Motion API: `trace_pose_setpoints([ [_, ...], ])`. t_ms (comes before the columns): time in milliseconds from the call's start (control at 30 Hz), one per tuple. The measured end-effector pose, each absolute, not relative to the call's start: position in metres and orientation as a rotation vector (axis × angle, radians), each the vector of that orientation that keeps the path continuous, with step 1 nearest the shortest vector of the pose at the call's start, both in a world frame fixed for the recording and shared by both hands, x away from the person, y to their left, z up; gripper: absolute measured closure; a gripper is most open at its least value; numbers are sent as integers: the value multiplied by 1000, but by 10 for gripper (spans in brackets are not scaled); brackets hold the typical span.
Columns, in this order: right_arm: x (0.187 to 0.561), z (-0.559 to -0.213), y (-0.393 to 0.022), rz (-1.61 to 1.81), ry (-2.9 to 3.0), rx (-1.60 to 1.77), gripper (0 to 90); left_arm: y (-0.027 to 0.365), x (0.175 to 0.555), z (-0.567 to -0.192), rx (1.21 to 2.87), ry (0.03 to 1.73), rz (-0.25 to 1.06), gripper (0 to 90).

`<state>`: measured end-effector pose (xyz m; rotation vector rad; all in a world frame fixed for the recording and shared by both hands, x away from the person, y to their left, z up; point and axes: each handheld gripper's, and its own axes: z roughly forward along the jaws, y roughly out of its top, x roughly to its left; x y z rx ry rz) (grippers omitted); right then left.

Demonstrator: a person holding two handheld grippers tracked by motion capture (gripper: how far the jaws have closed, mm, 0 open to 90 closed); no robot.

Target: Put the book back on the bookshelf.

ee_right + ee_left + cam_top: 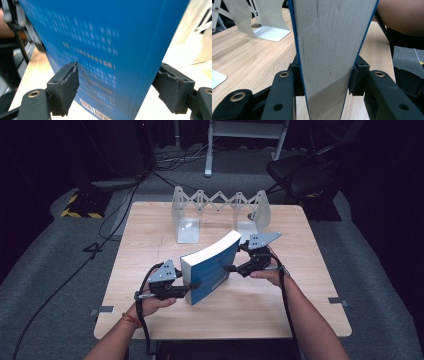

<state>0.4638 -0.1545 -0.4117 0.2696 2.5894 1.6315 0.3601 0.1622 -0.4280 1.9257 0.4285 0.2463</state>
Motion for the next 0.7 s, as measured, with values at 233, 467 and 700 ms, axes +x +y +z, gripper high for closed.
trace_pose_setpoints([
  [233, 464, -423, -150, 1621, 2589, 285, 280, 168, 357, -431, 1926, 456, 296, 573],
  [467, 452, -422, -159, 1614, 2578, 272, 391, 170, 345, -436, 2000, 478, 411, 508],
  [700, 423, -423, -173, 1648, 2593, 172, 564, 183, 347, -440, 2002, 512, 403, 464],
])
